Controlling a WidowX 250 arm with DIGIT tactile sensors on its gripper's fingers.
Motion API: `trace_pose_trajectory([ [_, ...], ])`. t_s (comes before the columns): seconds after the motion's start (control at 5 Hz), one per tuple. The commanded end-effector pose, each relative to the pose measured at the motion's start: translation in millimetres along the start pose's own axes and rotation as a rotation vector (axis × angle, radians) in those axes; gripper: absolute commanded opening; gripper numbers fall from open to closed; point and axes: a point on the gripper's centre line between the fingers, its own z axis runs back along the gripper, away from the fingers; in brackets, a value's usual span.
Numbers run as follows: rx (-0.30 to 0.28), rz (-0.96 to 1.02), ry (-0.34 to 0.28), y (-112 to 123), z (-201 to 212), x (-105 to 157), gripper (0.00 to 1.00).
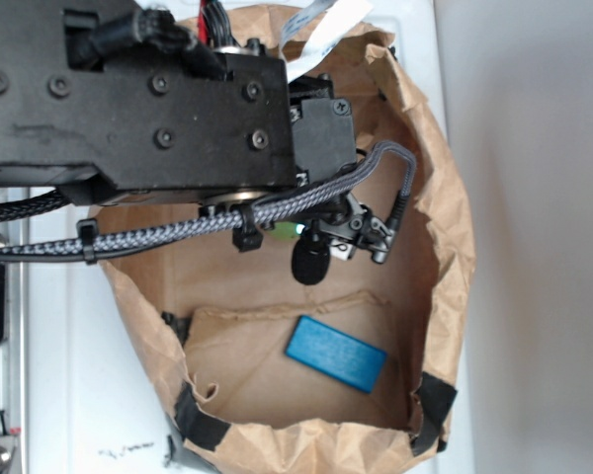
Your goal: Grab the green animal.
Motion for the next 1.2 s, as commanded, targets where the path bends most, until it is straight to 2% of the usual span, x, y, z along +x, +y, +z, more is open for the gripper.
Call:
trace_pose_trajectory([
  [0.0,0.018,0.008,-0.035,5,6,4,1.0],
  [0.2,0.026,-0.006,-0.029,4,9,3,1.0],
  [0.4,0.077,-0.023,-0.03,5,12,4,1.0],
  [0.8,0.077,-0.023,-0.03,5,12,4,1.0],
  [1.0,0.017,0.191,0.065,14,20,1,1.0],
])
